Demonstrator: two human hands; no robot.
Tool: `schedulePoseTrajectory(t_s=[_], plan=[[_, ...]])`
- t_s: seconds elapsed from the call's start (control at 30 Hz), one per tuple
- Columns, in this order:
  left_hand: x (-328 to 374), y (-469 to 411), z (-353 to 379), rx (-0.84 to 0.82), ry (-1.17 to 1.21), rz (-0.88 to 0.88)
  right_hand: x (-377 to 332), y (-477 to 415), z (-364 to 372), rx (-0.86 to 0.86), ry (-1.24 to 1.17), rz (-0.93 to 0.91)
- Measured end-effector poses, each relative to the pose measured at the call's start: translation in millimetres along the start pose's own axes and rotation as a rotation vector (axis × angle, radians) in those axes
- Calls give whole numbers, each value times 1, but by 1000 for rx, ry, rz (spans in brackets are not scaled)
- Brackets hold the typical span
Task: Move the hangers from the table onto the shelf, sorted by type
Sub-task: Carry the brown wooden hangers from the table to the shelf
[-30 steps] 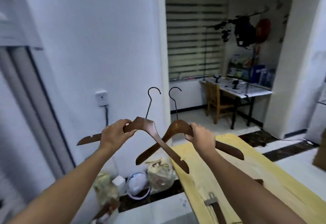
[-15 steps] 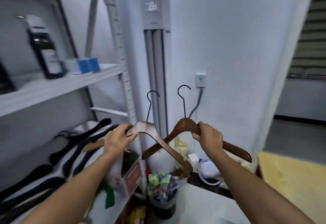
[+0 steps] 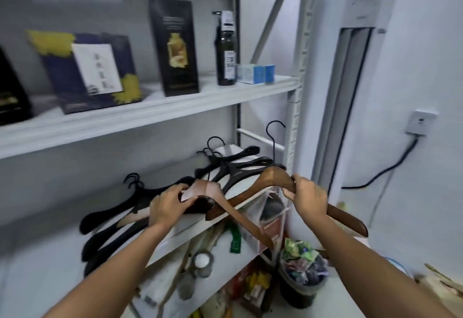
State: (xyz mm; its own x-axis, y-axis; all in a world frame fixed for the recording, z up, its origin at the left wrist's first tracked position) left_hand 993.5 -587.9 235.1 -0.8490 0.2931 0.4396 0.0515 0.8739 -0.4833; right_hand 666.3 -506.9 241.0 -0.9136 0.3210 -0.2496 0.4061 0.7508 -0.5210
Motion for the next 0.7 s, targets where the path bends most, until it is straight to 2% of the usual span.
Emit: schedulePoseTrajectory(t_s=[0.3,0.57,0.7], plan=[[-120,38,-82,97,-63,-137,-111,26,15,-72,-38,-98],[-221,75,-155,146,-148,-325,-213,50,38,-112,-187,-8],[-265,89,-185,171,-184,-393,-260,61,53,-131,-222,-26]])
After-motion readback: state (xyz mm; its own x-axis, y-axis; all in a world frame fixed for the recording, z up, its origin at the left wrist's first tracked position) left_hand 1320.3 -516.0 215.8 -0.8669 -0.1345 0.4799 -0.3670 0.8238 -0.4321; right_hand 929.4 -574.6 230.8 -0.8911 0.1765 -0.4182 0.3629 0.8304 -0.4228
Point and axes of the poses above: each hand's wrist, its own y-axis away from the middle knuckle, its own z-axis out of the palm, x = y × z, the point moved 2 cm from there along -y, towards the middle knuckle, and after that the axes turned 9 degrees about x, right-handed, at the moved point
